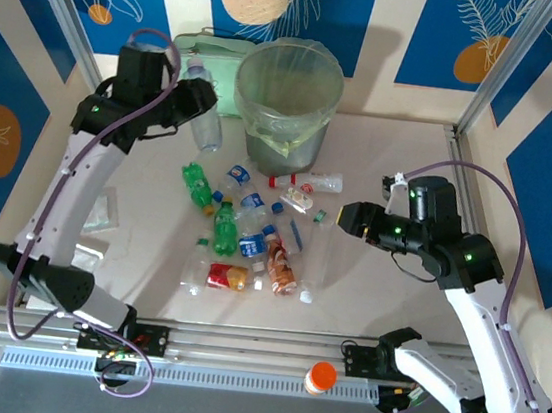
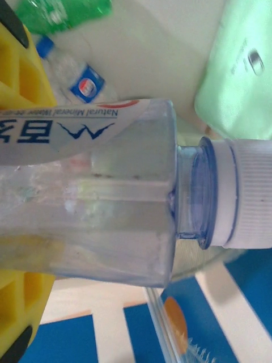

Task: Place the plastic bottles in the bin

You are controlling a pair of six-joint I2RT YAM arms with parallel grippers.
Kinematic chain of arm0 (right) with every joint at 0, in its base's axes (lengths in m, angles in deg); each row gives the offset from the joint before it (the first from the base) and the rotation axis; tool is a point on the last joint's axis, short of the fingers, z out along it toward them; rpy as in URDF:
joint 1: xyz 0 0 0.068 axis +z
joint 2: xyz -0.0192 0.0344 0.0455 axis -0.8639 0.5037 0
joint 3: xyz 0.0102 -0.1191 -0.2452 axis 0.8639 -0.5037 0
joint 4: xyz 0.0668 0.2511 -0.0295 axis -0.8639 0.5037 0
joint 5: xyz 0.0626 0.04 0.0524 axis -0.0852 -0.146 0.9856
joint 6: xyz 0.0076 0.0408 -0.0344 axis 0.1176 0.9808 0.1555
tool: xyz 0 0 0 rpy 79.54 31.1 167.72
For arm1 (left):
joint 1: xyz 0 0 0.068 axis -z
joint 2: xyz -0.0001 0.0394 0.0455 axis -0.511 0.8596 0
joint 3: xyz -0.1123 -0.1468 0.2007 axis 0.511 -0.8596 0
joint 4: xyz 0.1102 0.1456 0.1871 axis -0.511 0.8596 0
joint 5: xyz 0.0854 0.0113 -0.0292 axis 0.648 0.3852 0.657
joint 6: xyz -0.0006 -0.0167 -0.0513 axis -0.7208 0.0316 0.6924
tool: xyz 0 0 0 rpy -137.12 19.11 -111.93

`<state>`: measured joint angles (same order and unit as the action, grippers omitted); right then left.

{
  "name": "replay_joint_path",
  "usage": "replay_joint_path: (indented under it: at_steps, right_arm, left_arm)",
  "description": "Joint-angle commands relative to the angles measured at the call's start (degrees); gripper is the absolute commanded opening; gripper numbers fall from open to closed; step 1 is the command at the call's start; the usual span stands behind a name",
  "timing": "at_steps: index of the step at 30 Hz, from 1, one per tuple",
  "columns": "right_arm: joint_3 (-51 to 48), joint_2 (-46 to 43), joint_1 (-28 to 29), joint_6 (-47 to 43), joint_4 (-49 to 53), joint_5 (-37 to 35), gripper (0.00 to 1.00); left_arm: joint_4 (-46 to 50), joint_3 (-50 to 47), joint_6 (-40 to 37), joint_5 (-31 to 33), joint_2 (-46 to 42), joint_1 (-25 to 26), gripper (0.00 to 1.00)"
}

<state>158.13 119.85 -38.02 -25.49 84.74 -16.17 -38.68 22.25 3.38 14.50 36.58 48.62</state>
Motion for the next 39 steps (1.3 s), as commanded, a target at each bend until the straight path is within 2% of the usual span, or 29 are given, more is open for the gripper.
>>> replay_joint_path:
  at_steps: [1, 6, 13, 17, 20, 27, 32, 36, 39]
  right_arm:
    - [0.7, -0.3, -1.1, -1.6, -1.2, 1.6, 0.57]
    - [-0.4, -1.3, -3.0, -1.5, -1.0, 3.0, 0.57]
    - [-1.7, -3.3, -3.5, -1.0, 0.8, 3.7, 0.57]
    - [-1.4, -4.3, -4.1, -1.4, 2.7, 3.6, 0.57]
    - [-1.3, -5.0, -4.8, -1.8, 4.1, 3.7, 0.57]
    - [-2.5, -7.2, -5.5, -2.5, 6.3, 3.0, 0.57]
    - [-5.7, -9.2, -5.9, -1.7, 5.7, 3.6, 0.57]
    - [-7.4, -9.6, -6.1, -1.5, 4.9, 3.8, 0.57]
    - [-7.1, -9.5, -6.1, -1.8, 4.6, 3.5, 0.57]
  left_arm:
    - [-5.5, 3.7, -1.3, -1.8, 5.8, 1.9, 0.43]
    - [-11.1, 10.4, -2.1, -1.9, 13.3, 3.8, 0.43]
    - [-18.4, 27.7, 1.3, -1.4, 29.4, 4.4, 0.43]
    - [-19.4, 39.6, 3.3, -0.4, 38.6, 5.3, 0.43]
    - [-18.9, 44.7, 4.3, 1.4, 43.9, 5.5, 0.43]
    - [-17.3, 45.1, 5.0, -1.4, 48.4, 6.3, 0.44]
    - [-9.8, 45.0, 1.6, -1.4, 49.3, 6.7, 0.47]
    - [-6.6, 45.0, 0.6, -1.4, 50.5, 7.0, 0.55]
    - [-4.8, 45.0, -0.3, -1.0, 51.2, 7.4, 0.65]
